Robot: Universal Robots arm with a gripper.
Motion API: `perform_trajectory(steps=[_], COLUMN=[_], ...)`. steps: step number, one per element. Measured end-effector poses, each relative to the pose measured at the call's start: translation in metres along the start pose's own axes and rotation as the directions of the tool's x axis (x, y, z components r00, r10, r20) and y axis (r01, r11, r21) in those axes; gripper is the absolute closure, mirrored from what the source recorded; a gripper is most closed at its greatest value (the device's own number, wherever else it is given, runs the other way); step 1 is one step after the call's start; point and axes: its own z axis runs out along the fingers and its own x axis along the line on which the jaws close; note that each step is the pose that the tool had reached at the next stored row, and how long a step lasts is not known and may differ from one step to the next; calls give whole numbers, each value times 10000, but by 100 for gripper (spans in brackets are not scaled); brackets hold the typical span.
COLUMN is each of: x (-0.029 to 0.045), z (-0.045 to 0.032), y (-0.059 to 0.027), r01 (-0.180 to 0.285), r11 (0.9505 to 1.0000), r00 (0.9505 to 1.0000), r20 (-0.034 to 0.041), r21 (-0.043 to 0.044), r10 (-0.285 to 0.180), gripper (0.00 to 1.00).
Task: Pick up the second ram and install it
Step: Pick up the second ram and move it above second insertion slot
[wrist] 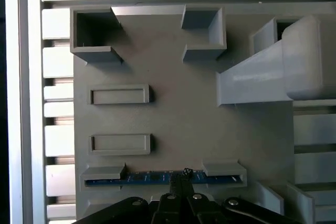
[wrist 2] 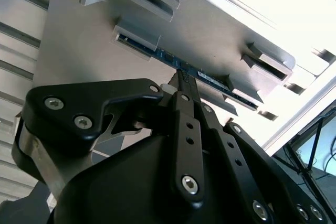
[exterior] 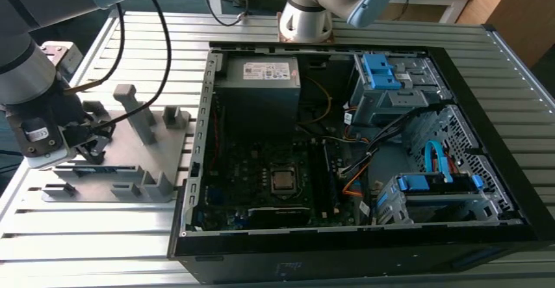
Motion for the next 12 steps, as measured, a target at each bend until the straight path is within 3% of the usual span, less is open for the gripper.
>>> perform_trajectory(steps=[5, 12], x=[0, 1], z=[0, 0], y=[0, -1], r01=[792, 1760], r11=[9969, 9844], r00=[9969, 9844], r20=[-26, -57], r21=[-20, -46], r10=[-792, -1760], gripper=[90, 90])
